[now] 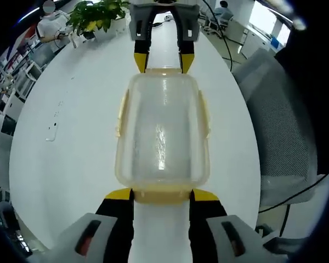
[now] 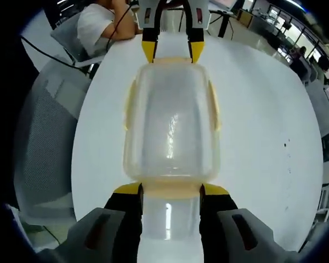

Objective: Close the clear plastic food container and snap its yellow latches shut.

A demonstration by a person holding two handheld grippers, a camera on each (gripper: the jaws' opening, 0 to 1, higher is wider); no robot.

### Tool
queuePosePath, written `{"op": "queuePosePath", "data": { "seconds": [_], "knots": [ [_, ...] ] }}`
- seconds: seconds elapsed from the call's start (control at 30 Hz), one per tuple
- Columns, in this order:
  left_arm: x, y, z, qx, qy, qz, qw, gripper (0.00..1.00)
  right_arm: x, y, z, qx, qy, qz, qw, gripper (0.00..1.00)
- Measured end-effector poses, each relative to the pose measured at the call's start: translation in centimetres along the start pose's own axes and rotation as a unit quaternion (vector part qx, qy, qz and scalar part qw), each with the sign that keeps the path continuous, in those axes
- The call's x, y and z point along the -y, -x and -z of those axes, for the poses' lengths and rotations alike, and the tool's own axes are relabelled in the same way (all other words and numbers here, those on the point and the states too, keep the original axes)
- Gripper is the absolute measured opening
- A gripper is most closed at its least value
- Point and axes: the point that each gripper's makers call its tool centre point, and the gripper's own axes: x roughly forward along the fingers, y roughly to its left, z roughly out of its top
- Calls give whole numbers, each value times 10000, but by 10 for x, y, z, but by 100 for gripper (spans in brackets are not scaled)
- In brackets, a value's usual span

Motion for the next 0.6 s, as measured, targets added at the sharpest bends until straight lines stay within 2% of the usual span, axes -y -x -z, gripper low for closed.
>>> {"op": "queuePosePath", "data": {
  "seconds": [0.6],
  "knots": [
    [3,-19,-54,-44,-59,68,10000,33,-6,15,56,24,-115,-45,9999,37]
  ]
}}
